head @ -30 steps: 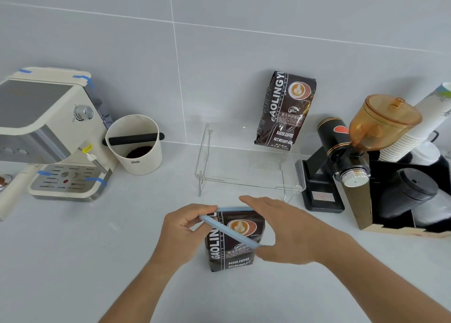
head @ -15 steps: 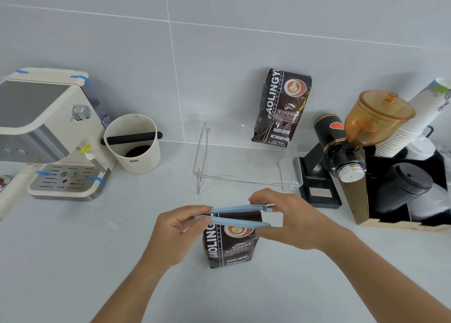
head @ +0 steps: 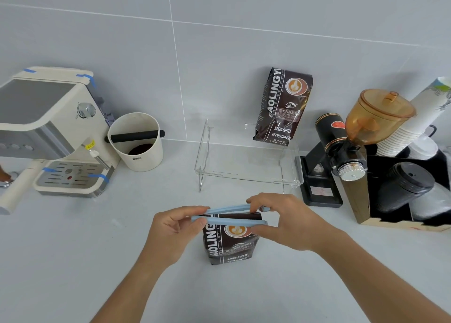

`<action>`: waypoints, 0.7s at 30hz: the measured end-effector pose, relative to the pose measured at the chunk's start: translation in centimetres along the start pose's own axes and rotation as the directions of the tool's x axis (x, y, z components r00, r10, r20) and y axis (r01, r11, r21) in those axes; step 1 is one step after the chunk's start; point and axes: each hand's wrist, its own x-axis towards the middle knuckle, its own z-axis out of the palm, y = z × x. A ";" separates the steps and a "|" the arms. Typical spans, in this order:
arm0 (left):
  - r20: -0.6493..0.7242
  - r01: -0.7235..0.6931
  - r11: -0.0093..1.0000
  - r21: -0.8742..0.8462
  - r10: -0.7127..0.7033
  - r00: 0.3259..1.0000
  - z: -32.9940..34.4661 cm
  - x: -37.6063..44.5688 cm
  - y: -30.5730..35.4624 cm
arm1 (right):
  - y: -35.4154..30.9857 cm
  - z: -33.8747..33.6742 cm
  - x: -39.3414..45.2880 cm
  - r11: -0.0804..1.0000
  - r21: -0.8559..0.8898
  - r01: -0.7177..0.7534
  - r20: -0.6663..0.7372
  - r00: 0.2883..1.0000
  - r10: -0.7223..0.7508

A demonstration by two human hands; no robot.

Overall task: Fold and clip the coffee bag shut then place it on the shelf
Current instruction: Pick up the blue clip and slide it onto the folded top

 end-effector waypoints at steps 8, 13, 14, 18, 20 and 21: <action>-0.004 0.006 1.000 0.015 -0.006 1.000 -0.1 -0.2 0.3 | 1.4 0.0 -0.9 0.999 -0.008 0.031 0.028 0.999 -0.031; 0.036 0.005 0.998 0.058 -0.007 0.999 -0.5 0.0 0.5 | 2.2 0.6 -1.1 0.998 -0.017 0.057 -0.027 0.998 -0.057; 0.043 0.002 0.998 0.064 -0.005 0.999 -0.6 0.0 0.4 | 2.2 0.9 -1.0 0.998 -0.007 0.066 -0.037 0.997 -0.067; 0.051 0.026 0.998 0.055 -0.029 0.998 -1.3 0.1 0.3 | 2.3 1.6 -1.1 0.994 0.035 0.103 -0.078 0.992 -0.100; 0.064 0.038 0.998 0.049 -0.041 0.997 -1.3 0.0 0.3 | 2.2 1.7 -1.1 0.993 0.055 0.105 -0.103 0.990 -0.099; 0.069 0.045 0.998 0.048 -0.049 0.996 -1.3 0.0 0.4 | 2.2 1.7 -1.1 0.992 0.062 0.106 -0.111 0.989 -0.099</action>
